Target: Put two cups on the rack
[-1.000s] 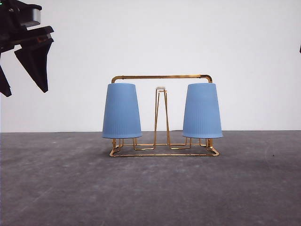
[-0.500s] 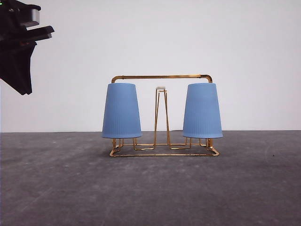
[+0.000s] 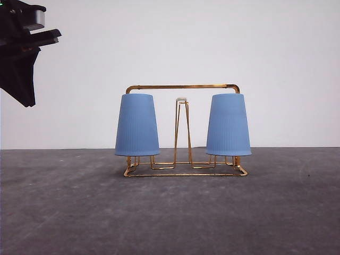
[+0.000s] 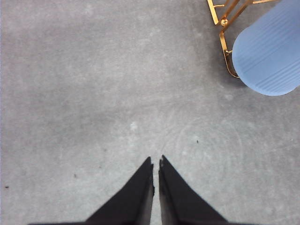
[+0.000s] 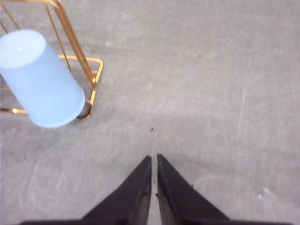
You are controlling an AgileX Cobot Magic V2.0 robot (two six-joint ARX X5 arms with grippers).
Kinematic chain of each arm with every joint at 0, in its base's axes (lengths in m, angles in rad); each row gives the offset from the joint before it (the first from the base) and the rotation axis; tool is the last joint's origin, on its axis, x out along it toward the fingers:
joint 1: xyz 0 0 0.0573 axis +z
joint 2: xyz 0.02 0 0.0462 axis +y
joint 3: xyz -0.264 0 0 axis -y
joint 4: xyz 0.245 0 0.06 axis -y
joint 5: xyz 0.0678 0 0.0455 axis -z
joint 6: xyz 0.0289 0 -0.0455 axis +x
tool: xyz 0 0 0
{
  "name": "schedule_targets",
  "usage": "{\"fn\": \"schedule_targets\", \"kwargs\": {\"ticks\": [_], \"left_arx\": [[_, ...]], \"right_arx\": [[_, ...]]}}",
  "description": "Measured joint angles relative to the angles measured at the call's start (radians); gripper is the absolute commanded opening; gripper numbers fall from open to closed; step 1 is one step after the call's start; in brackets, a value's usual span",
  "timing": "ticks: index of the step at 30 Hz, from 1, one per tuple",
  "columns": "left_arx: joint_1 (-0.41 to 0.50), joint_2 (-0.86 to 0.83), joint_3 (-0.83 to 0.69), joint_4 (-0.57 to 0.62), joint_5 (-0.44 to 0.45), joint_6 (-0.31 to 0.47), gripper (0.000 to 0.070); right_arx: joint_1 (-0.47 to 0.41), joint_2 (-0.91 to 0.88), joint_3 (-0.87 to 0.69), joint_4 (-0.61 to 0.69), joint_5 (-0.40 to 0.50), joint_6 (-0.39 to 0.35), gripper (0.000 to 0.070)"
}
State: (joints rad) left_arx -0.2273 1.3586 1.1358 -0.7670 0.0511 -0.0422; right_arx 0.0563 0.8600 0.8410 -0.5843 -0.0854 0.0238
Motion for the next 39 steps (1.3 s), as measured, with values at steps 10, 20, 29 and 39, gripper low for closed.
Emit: {"fn": "schedule_targets", "kwargs": {"ticks": [10, 20, 29, 39], "left_arx": [[0.039, -0.140, -0.105, 0.159, -0.046, 0.069, 0.0000], [0.229, -0.660, -0.672, 0.538, -0.051, -0.011, 0.0000], [0.255, -1.155, -1.032, 0.577, -0.058, -0.025, 0.0000], [0.242, -1.353, -1.108, 0.584, -0.063, -0.036, 0.0000]], "right_arx": [[0.000, 0.000, 0.000, 0.075, 0.006, 0.000, 0.0016], [0.000, 0.000, 0.000, 0.117, 0.007, 0.000, 0.0016], [0.000, 0.000, 0.000, 0.133, 0.007, 0.000, 0.0016], [0.000, 0.002, 0.000, 0.137, 0.007, 0.000, 0.0016]]}}
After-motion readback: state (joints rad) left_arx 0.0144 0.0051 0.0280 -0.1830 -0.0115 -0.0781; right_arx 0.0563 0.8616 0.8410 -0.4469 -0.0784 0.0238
